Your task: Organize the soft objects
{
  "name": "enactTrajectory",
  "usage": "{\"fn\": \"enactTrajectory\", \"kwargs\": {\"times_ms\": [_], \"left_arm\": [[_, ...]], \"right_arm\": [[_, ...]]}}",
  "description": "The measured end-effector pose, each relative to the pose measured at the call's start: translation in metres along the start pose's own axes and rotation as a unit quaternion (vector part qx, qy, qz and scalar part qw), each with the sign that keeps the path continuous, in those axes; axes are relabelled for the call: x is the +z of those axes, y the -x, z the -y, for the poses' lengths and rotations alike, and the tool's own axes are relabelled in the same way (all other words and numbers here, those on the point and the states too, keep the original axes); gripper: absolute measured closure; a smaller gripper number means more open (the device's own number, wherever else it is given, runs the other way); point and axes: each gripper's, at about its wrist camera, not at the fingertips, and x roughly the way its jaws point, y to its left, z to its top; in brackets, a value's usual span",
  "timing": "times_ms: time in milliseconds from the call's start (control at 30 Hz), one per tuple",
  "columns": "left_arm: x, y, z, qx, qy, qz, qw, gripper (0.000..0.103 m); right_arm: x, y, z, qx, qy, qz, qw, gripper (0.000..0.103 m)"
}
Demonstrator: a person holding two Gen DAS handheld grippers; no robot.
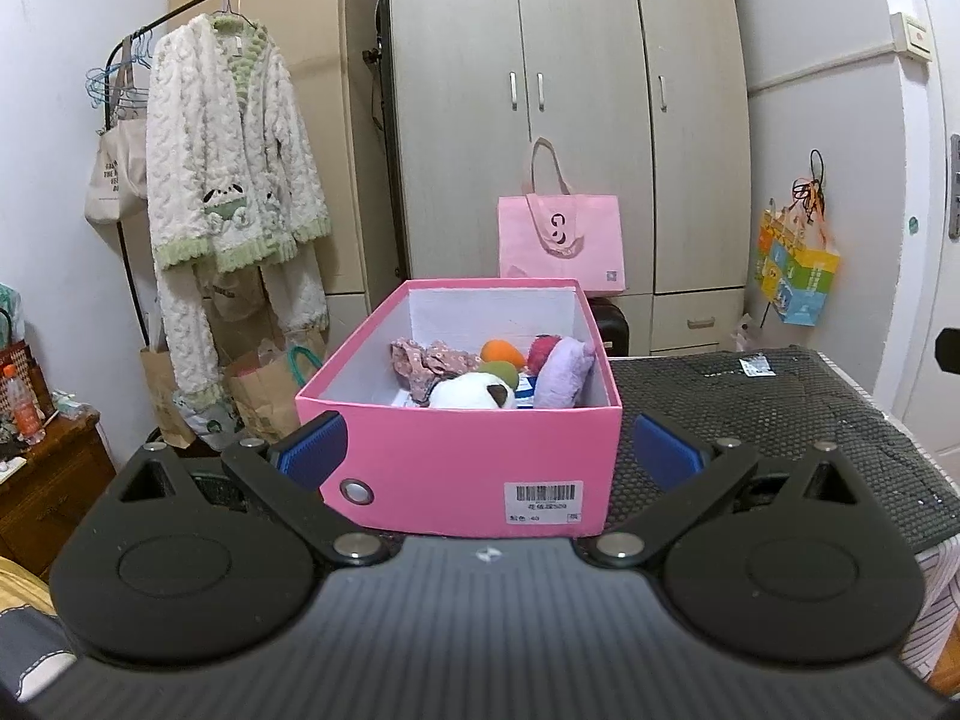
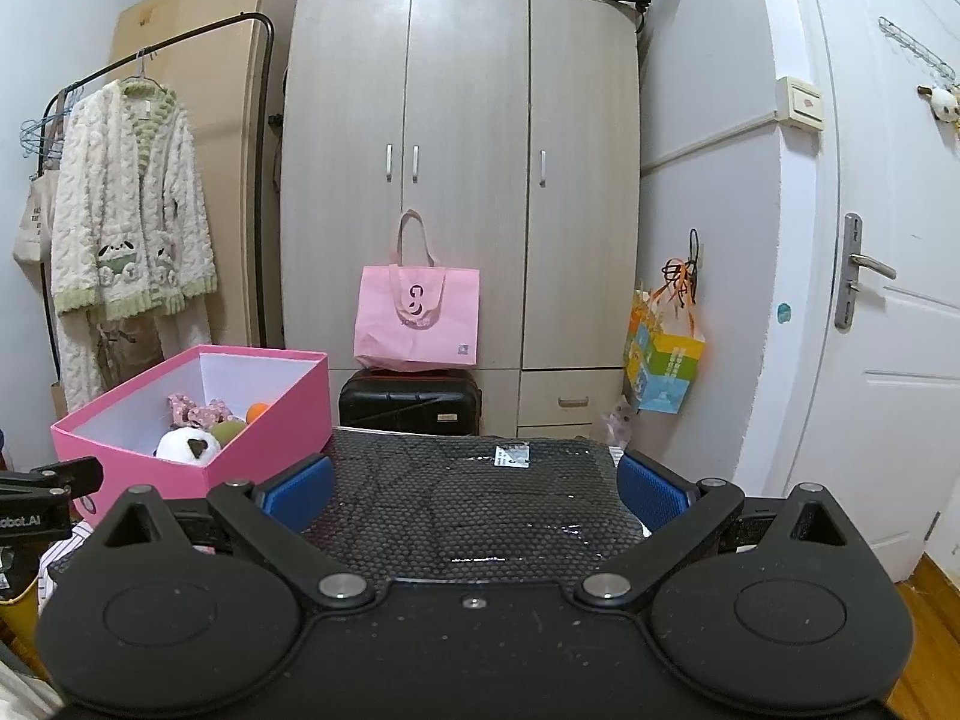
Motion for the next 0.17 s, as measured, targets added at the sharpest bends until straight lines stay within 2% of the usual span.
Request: {"fn": "enactTrajectory", "kwargs": {"times_ms": [167], "left_arm": [[0.0,-0.0012,0.0001,0.002,0.001,0.0,1.0,0.0]], "right_arm": [[-0.0004,-0.0034,-0.0003,-0.003,-0.004,-0.003,1.0,0.001]]}}
